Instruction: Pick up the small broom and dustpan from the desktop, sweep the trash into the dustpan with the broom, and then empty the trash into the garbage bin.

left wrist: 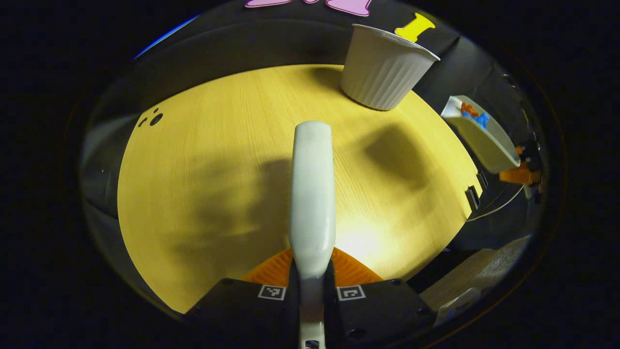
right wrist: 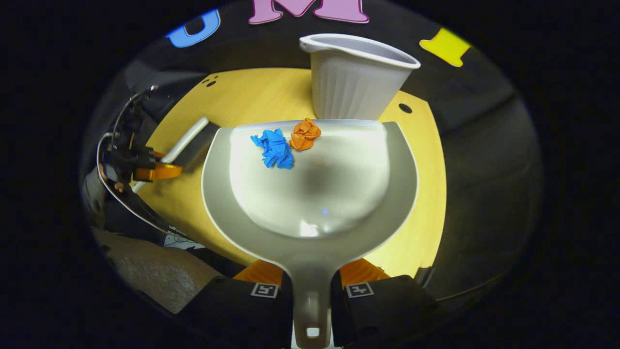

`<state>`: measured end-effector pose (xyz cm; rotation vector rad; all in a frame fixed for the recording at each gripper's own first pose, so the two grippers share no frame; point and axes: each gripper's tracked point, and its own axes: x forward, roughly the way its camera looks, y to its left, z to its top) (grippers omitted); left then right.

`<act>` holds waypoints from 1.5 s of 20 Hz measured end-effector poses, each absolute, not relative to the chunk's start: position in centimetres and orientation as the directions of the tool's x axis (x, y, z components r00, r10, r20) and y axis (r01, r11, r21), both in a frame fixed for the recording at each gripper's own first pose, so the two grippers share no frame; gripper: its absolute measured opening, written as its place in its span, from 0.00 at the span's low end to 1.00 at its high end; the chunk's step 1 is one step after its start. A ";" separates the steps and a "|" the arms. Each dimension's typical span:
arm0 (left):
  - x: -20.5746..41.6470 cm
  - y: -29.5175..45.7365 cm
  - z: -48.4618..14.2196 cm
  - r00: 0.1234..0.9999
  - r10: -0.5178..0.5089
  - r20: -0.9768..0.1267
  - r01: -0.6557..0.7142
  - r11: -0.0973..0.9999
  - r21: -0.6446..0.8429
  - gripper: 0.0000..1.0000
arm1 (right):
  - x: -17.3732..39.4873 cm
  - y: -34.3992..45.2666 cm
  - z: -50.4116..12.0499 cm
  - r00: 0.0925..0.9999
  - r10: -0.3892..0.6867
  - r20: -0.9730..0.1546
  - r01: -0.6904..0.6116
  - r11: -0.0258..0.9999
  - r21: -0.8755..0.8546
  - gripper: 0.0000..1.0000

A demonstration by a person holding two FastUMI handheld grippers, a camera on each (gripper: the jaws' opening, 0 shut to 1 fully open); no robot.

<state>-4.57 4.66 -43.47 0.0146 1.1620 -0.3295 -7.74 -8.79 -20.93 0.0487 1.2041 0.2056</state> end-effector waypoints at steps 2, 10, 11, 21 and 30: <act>-5.1 5.5 -44.9 0.358 -0.250 -0.900 0.260 0.952 -0.161 0.24 | -7.2 -9.8 -18.0 0.361 0.189 -0.913 -0.118 0.981 0.156 0.33; -7.9 7.5 -46.6 0.343 -0.286 -0.895 0.259 0.944 -0.202 0.24 | -0.5 -16.5 -11.7 0.434 0.078 -0.898 -0.074 0.996 0.050 0.36; -7.9 7.7 -46.6 0.342 -0.286 -0.895 0.265 0.943 -0.200 0.24 | 0.6 -17.7 -11.5 0.435 0.050 -0.899 -0.066 0.998 0.024 0.36; -8.3 8.7 -46.7 0.354 -0.274 -0.894 0.235 0.952 -0.199 0.24 | 10.7 -24.8 -10.3 0.380 -0.110 -0.918 -0.056 0.988 -0.141 0.36; -8.7 10.1 -46.9 0.363 -0.261 -0.895 0.182 0.961 -0.207 0.24 | 14.8 -26.9 -11.1 0.153 -0.199 -0.968 -0.277 0.932 -0.235 0.36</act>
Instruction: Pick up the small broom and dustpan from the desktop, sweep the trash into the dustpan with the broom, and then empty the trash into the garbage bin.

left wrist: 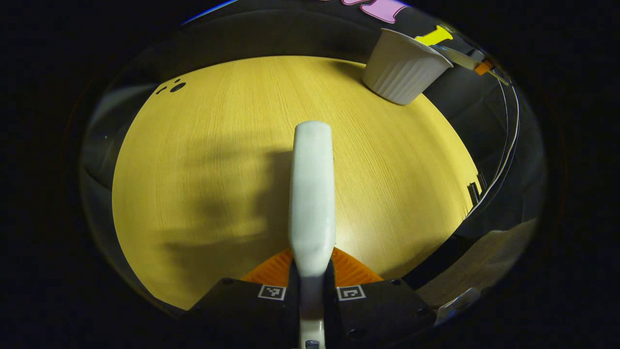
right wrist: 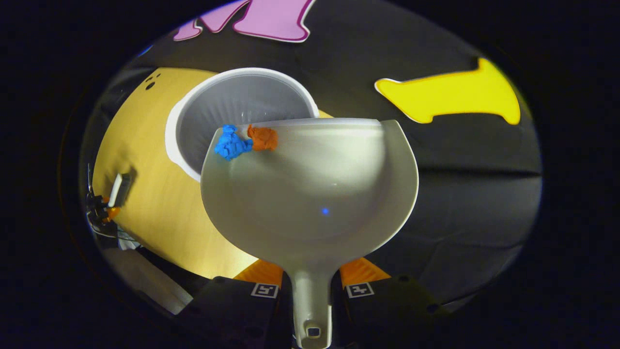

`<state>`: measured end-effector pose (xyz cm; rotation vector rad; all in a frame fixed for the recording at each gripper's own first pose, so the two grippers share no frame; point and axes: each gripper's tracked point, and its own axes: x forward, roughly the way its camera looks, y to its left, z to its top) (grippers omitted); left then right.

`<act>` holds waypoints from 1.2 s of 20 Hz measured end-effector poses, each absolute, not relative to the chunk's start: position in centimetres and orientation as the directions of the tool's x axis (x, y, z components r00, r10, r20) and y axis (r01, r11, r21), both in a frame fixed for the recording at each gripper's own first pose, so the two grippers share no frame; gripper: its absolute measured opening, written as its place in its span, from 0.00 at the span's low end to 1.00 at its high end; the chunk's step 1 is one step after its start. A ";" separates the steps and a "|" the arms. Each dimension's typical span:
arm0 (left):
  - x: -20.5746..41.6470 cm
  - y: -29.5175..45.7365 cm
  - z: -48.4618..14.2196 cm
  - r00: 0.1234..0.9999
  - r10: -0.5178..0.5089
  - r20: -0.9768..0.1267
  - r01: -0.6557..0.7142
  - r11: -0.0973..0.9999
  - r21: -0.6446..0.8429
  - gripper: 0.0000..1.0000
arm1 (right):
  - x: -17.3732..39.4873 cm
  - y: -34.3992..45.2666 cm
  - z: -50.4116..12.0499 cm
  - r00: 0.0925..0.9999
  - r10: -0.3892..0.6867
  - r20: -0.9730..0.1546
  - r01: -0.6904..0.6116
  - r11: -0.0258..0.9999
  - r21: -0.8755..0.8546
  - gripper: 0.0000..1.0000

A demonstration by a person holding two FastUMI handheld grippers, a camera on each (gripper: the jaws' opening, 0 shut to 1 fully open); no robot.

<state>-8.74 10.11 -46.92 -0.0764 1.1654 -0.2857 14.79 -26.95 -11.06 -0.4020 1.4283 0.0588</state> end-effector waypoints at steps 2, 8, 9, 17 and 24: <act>-8.8 10.1 -47.0 0.365 -0.259 -0.894 0.176 0.962 -0.207 0.24 | 15.4 -26.8 -11.0 0.105 -0.213 -0.971 -0.334 0.912 -0.236 0.36; -8.9 10.0 -47.1 0.365 -0.249 -0.897 0.153 0.967 -0.206 0.24 | 16.9 -26.8 -11.4 0.015 -0.237 -0.971 -0.414 0.883 -0.222 0.36; -8.9 9.9 -47.1 0.365 -0.250 -0.897 0.146 0.967 -0.210 0.24 | 17.1 -26.7 -11.6 0.010 -0.237 -0.972 -0.420 0.881 -0.219 0.35; -8.9 9.7 -47.1 0.360 -0.249 -0.899 0.143 0.967 -0.211 0.24 | 18.5 -26.7 -11.7 0.081 -0.286 -0.955 -0.472 0.832 -0.290 0.36; -8.6 9.6 -46.9 0.366 -0.255 -0.895 0.159 0.965 -0.210 0.24 | 18.4 -26.7 -11.1 0.123 -0.270 -0.955 -0.462 0.836 -0.295 0.36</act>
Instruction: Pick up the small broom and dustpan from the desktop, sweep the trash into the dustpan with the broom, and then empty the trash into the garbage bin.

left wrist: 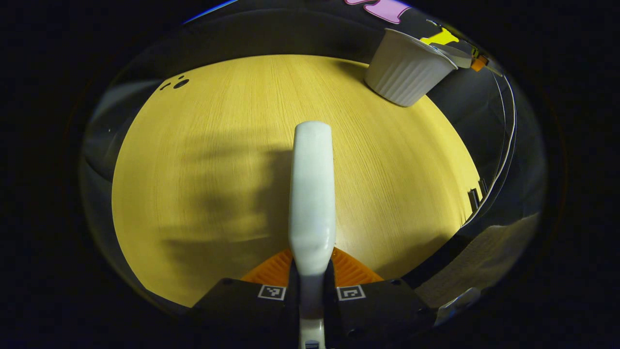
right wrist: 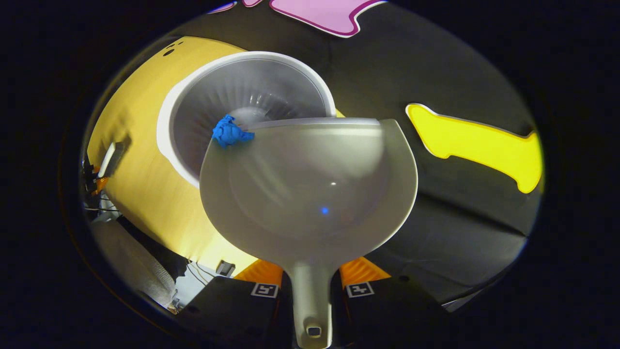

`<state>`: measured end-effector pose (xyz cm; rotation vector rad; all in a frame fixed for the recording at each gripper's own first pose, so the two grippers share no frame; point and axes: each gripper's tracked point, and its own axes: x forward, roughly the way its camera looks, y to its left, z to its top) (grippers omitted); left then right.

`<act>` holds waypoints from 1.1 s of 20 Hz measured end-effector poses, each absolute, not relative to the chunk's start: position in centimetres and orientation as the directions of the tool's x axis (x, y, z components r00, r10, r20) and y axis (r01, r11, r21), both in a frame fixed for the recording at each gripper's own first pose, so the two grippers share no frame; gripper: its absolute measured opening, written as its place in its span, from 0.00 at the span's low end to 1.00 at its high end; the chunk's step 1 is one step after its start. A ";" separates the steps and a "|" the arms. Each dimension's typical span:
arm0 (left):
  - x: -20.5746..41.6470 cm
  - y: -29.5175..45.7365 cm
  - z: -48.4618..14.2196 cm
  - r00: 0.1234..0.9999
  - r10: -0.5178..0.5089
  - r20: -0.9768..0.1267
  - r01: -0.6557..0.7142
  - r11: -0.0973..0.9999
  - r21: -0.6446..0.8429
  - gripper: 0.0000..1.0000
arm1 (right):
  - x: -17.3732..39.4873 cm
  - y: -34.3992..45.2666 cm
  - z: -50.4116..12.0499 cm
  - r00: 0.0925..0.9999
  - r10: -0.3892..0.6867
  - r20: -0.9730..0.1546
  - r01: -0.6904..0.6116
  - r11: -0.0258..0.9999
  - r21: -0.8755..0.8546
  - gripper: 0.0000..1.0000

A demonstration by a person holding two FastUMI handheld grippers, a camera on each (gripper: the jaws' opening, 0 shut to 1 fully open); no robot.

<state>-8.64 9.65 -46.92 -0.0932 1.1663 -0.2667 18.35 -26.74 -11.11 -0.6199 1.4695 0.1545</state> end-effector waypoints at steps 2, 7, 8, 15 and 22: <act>-8.7 9.6 -46.9 0.362 -0.256 -0.896 0.160 0.964 -0.210 0.24 | 18.2 -26.4 -10.9 0.121 -0.272 -0.955 -0.468 0.833 -0.297 0.36; -8.7 9.6 -46.9 0.372 -0.253 -0.893 0.152 0.966 -0.210 0.24 | 18.2 -26.3 -10.9 0.139 -0.270 -0.953 -0.462 0.833 -0.303 0.36; -8.7 9.7 -46.8 0.375 -0.250 -0.893 0.150 0.967 -0.207 0.24 | 18.2 -26.4 -10.8 0.150 -0.263 -0.953 -0.451 0.839 -0.303 0.36; -8.8 9.7 -46.8 0.381 -0.239 -0.893 0.153 0.969 -0.193 0.24 | 16.3 -24.8 -8.4 0.324 -0.098 -0.941 -0.321 0.924 -0.207 0.35; -8.0 10.1 -45.9 0.381 -0.223 -0.897 0.182 0.970 -0.164 0.24 | 10.7 -22.3 -6.0 0.436 0.006 -0.900 -0.305 0.942 -0.142 0.36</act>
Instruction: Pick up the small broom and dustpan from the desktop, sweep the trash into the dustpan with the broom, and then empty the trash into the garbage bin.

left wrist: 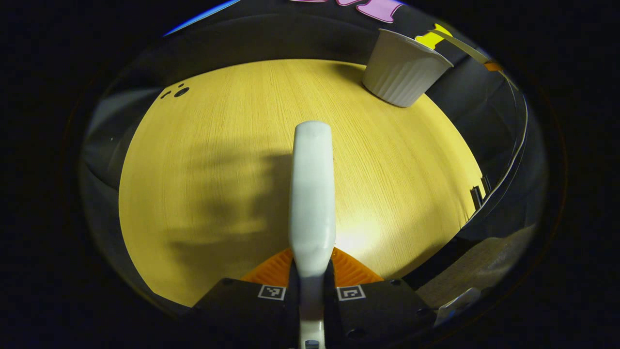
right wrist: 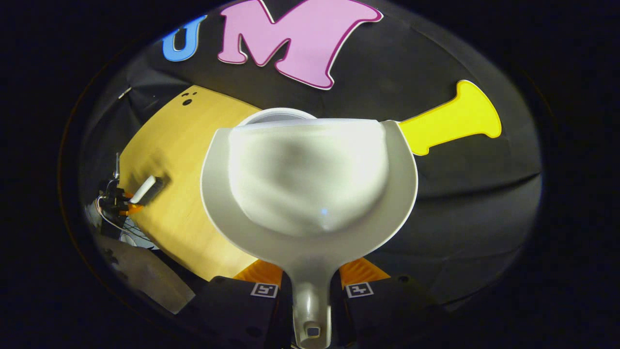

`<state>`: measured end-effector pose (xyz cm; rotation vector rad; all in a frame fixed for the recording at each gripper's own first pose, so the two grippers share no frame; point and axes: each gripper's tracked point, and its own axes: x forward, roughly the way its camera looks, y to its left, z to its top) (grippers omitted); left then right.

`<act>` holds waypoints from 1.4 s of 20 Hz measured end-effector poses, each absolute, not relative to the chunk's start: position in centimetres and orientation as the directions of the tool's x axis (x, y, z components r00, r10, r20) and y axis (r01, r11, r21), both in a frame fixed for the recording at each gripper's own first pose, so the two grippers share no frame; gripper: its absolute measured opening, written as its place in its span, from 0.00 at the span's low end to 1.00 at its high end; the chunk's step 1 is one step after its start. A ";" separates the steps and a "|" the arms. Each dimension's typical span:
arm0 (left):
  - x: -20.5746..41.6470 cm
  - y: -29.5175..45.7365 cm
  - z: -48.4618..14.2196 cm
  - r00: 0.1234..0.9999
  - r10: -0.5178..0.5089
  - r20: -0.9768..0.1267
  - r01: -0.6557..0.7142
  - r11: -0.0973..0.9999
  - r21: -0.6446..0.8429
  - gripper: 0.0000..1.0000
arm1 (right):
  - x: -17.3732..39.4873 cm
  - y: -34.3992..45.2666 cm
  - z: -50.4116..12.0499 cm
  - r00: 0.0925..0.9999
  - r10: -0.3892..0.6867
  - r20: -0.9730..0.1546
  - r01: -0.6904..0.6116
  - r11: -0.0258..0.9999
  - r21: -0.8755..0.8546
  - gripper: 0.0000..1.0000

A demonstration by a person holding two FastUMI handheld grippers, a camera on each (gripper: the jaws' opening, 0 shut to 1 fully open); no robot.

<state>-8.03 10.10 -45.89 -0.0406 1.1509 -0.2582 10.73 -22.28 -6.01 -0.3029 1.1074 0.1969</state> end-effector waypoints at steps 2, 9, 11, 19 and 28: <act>-7.8 10.1 -45.8 0.383 -0.217 -0.898 0.181 0.971 -0.157 0.24 | 8.7 -20.7 -6.2 0.445 0.039 -0.895 -0.322 0.939 -0.119 0.36; -6.8 11.0 -45.9 0.374 -0.169 -0.912 0.188 0.977 -0.103 0.24 | 1.3 -13.5 -10.4 0.405 0.157 -0.901 -0.364 0.931 -0.001 0.35; -6.6 11.3 -45.9 0.373 -0.153 -0.915 0.186 0.979 -0.088 0.24 | -0.4 -11.4 -12.2 0.388 0.186 -0.903 -0.363 0.931 0.035 0.33; -5.8 12.0 -46.5 0.381 -0.101 -0.919 0.173 0.984 -0.037 0.24 | -5.6 -5.4 -21.2 0.281 0.222 -0.933 -0.364 0.925 0.111 0.33; -5.7 12.1 -47.1 0.379 -0.066 -0.923 0.188 0.982 0.007 0.24 | -7.7 0.5 -30.9 0.247 0.224 -0.943 -0.290 0.945 0.148 0.36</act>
